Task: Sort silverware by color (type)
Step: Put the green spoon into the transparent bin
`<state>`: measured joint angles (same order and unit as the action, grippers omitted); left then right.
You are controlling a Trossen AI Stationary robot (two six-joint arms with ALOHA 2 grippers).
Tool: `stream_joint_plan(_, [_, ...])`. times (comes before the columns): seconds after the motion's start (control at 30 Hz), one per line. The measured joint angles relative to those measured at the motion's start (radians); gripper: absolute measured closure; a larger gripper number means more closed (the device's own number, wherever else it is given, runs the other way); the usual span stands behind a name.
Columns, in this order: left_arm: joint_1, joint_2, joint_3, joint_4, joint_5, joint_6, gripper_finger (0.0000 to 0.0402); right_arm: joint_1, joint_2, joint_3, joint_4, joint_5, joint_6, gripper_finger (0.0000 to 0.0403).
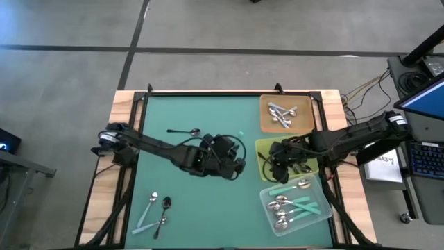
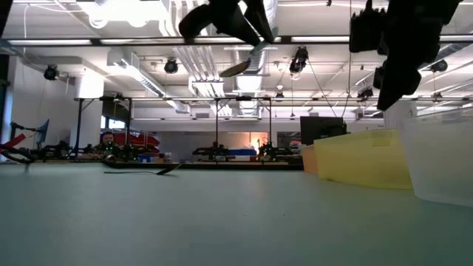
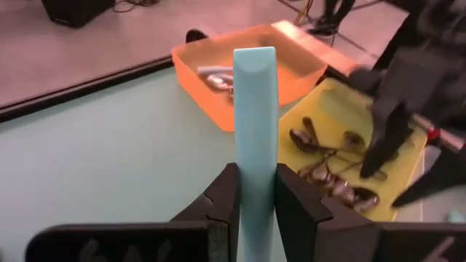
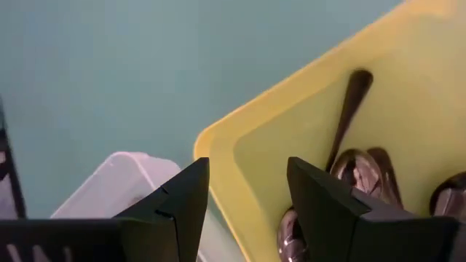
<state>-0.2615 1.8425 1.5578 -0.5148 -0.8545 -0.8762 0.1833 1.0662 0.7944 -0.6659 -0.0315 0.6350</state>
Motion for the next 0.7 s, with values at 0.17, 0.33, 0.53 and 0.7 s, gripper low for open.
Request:
stream_joint_plan(0.17, [0.025,0.018,-0.007,0.02,-0.007,0.002,0.0356,0.0,0.071,0.0,0.025,0.005,0.02,0.0225])
stream_joint_plan(0.33, [0.023,0.02,-0.051,0.043,-0.07,-0.056,0.0356,-0.036,0.094,0.051,0.051,0.09,-0.058,0.0225])
stream_joint_plan(0.53, [0.018,0.02,-0.124,0.164,-0.108,-0.092,0.0356,-0.145,0.003,0.093,0.178,0.164,-0.122,0.0225])
stream_joint_plan(0.7, [0.038,0.019,-0.181,0.37,-0.106,-0.024,0.0356,-0.23,-0.057,0.08,0.288,0.161,-0.116,0.0225])
